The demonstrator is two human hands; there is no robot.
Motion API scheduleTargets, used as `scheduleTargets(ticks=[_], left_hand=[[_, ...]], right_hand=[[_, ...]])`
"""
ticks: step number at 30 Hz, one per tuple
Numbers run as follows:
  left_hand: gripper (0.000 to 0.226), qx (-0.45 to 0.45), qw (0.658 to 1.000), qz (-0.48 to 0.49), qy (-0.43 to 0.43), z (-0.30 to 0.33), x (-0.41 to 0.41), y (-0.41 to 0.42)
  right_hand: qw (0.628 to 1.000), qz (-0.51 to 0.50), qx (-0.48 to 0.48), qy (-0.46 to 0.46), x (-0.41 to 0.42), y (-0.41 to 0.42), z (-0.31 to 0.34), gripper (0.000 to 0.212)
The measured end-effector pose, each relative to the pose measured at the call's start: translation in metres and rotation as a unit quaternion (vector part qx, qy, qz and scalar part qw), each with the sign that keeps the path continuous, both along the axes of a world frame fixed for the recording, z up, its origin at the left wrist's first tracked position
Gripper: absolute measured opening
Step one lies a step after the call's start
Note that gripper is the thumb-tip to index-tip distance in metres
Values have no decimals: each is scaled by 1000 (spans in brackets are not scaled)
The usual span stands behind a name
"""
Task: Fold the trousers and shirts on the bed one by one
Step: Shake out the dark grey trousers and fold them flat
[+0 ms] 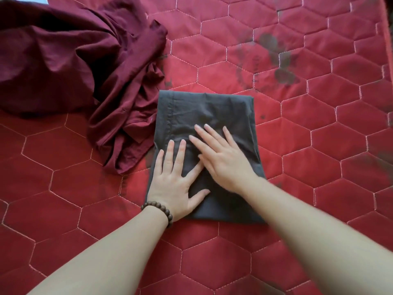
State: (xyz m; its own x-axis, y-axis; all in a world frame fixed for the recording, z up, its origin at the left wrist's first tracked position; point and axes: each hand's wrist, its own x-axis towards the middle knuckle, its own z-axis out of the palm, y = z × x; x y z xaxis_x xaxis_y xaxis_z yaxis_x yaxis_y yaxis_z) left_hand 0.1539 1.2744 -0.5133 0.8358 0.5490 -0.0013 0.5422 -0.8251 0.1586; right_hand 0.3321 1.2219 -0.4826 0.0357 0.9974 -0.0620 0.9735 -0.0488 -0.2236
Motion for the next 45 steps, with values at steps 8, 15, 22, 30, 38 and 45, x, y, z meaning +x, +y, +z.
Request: scheduleTargets(ticks=[8,15,22,30,38,45], left_hand=[[76,-12,1000,11,-1,1,1,0],[74,-27,999,20,13,2,2,0],[78,-17,1000,17,6,-1,2,1],[75,3,1000,8,-4,-5,0,0],[76,18,1000,0,7,-6,0,0],[76,24,997,32,58,4,-1,-6]], right_hand=[[959,-237,-35,-148,91,49,9,54],[983,171,-70,6,8,85,-4,49],[966,-147,-106,-187,105,109,-3,55],[996,1,-16,-84,14,-5,-8,52],[959,-278,-56,7,48,-33,-15,55],[948,-313,-32,51,-15,-67,-17,61]])
